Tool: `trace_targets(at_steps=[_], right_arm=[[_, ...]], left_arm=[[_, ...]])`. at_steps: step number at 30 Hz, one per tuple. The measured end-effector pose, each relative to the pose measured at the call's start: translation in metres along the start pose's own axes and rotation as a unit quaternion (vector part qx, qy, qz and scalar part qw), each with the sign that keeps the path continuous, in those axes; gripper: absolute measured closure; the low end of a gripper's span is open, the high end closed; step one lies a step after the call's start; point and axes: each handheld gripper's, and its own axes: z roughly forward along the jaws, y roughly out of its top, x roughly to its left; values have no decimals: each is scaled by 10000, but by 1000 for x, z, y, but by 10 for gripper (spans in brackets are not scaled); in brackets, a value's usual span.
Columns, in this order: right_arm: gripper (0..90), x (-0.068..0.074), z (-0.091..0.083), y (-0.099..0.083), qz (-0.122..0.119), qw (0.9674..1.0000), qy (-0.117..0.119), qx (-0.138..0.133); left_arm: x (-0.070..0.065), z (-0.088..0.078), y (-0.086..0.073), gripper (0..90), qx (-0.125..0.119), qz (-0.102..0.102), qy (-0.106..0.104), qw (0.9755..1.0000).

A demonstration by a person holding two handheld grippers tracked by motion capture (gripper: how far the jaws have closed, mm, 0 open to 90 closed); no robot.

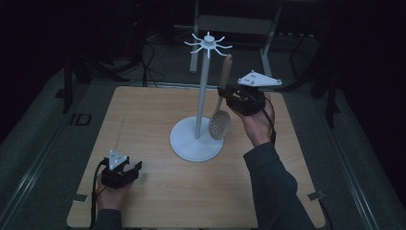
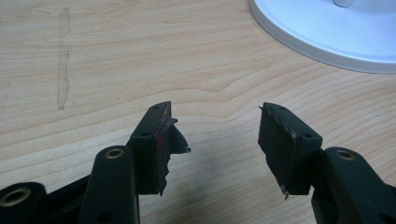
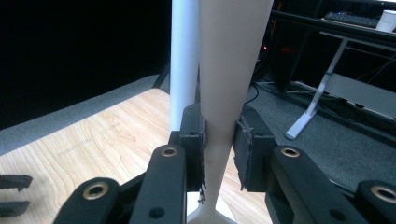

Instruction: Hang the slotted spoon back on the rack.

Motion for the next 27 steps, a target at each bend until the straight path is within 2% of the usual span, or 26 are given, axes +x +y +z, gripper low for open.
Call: trace_targets(at_steps=[6,12,27], right_arm=[[747,1,-3,5,14,10000,28,-67],[747,5,-3,8,-87,9999,88,-84],[746,6,3,12,36,9999,103,-17]], left_arm=[[0,0,0,453,-7,-1,6,10000],[0,0,0,453,-10,-6,10,10000],[0,-1,0,453,-27,-5,9,10000]])
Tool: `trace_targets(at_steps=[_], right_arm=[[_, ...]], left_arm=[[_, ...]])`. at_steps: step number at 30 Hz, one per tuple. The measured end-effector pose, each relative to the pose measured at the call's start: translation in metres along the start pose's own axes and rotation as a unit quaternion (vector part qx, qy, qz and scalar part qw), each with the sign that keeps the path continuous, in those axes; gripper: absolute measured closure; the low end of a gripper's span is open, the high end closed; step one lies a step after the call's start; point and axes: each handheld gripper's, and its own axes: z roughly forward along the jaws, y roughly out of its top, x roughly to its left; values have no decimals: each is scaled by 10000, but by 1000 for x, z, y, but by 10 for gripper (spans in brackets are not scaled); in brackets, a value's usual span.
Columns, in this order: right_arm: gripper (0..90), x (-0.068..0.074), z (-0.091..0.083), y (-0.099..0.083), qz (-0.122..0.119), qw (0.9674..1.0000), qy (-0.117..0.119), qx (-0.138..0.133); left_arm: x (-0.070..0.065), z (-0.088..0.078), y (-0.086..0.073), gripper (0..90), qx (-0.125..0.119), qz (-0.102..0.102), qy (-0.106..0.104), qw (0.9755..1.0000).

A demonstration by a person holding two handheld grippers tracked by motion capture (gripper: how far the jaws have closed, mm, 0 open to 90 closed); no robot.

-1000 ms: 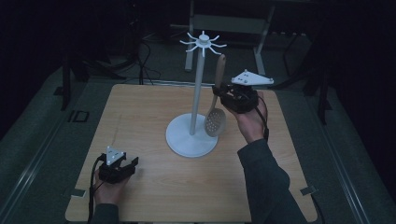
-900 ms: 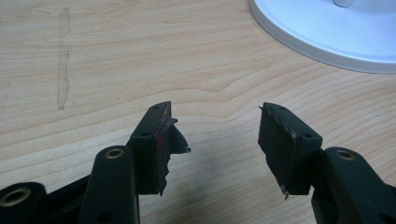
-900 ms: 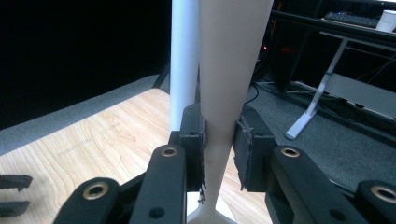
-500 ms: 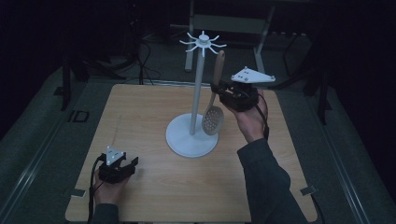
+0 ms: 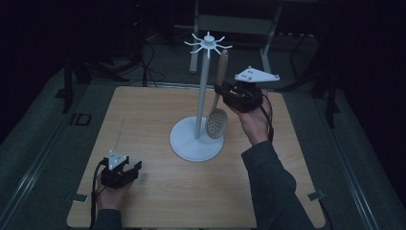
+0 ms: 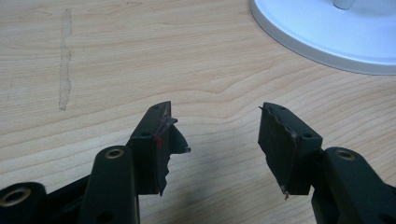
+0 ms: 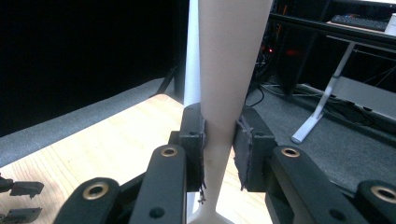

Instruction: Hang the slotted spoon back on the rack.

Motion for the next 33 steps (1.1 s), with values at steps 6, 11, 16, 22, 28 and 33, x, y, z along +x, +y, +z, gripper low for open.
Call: trace_targets(at_steps=[6,11,16,22,28,33], right_arm=[[746,0,4,2,8,10000,-21,45],[746,1,7,3,7,10000,-21,83],[745,1,10,4,20,9999,-40,115],[744,2,13,5,26,9999,-61,139],[676,2,13,1,115,9999,-62,32],[530,1,8,3,90,9999,-110,-25]], left_arm=[[0,0,0,453,-8,-10,-1,10000],[0,0,0,453,-23,-12,1,10000],[0,0,0,453,-18,-7,3,10000],[1,-1,0,453,-20,-15,-1,10000],[1,-1,0,453,-15,-15,-2,10000],[0,0,0,453,-12,-7,5,10000]])
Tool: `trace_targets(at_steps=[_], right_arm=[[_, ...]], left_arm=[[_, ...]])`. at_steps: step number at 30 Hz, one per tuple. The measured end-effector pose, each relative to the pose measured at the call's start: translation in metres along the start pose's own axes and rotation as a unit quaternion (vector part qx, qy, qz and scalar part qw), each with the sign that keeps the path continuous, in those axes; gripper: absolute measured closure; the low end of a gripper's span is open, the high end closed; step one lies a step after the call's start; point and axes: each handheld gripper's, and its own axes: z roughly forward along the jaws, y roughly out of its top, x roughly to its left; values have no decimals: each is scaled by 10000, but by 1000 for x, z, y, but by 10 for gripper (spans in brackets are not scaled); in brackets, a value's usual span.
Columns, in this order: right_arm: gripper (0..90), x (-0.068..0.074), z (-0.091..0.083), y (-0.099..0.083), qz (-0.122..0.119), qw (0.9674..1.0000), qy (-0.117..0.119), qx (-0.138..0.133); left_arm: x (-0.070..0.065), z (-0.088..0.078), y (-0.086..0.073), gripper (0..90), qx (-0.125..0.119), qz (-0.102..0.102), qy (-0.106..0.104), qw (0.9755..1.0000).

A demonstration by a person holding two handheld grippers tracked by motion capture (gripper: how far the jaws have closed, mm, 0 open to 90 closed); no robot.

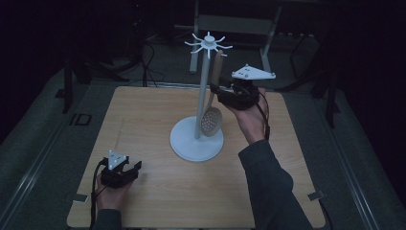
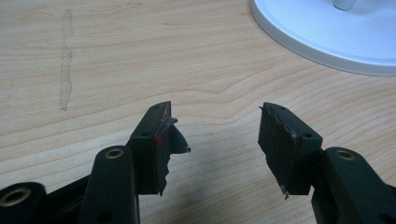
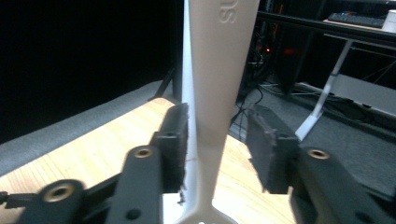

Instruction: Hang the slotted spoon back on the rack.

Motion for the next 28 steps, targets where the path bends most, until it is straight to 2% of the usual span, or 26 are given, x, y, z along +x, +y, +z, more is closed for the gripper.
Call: trace_targets(at_steps=[4,9,24,28], right_arm=[[435,0,-2,-1,-44,9999,-119,-9],[374,-2,-2,-5,-43,9998,-154,70],[291,-4,-7,-18,-95,9996,-104,249],[291,-12,-12,-37,31,9993,-190,329]], left_arm=[[0,0,0,453,6,6,3,10000],[0,0,0,452,19,6,-3,10000],[1,2,-1,444,114,-29,77,9999],[4,4,-2,443,225,-92,189,9995]])
